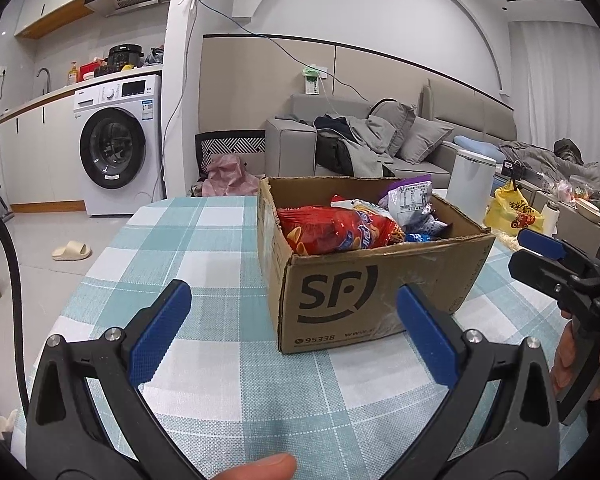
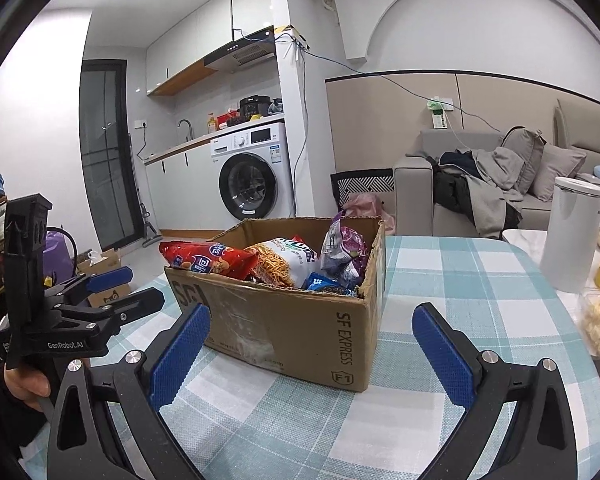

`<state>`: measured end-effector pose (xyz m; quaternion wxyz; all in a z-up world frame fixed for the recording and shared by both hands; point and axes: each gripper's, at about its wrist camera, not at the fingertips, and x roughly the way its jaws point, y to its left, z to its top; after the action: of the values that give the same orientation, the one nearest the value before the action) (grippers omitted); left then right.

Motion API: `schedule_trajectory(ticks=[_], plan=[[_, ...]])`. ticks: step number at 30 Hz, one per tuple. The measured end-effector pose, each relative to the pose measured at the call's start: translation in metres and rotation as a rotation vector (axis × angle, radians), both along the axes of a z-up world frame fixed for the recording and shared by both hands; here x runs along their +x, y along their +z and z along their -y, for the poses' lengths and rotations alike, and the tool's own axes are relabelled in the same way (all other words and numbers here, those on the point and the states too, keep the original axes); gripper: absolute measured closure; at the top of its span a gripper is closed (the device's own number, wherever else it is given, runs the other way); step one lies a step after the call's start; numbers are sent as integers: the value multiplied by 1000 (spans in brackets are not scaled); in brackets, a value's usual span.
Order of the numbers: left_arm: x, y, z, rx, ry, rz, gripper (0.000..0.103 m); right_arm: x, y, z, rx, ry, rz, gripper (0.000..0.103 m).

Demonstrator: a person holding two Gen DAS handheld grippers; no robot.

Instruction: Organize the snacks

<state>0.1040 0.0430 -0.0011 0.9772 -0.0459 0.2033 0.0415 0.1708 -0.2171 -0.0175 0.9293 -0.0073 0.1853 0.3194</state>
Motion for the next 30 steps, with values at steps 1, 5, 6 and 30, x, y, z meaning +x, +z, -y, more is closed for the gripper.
schedule_trajectory(ticks=[1, 5, 6, 30], plan=[[-2, 1, 0, -2, 0, 1, 0, 0, 0, 0, 0, 0, -1, 0], [-2, 0, -2, -3, 0, 5, 0, 1, 0, -1, -5, 1, 1, 0], [-3, 1, -2, -3, 0, 4, 0, 1, 0, -2, -6, 1, 1, 0], [-3, 0, -3, -3, 1, 7, 0, 3, -1, 0, 3, -5, -5, 0]])
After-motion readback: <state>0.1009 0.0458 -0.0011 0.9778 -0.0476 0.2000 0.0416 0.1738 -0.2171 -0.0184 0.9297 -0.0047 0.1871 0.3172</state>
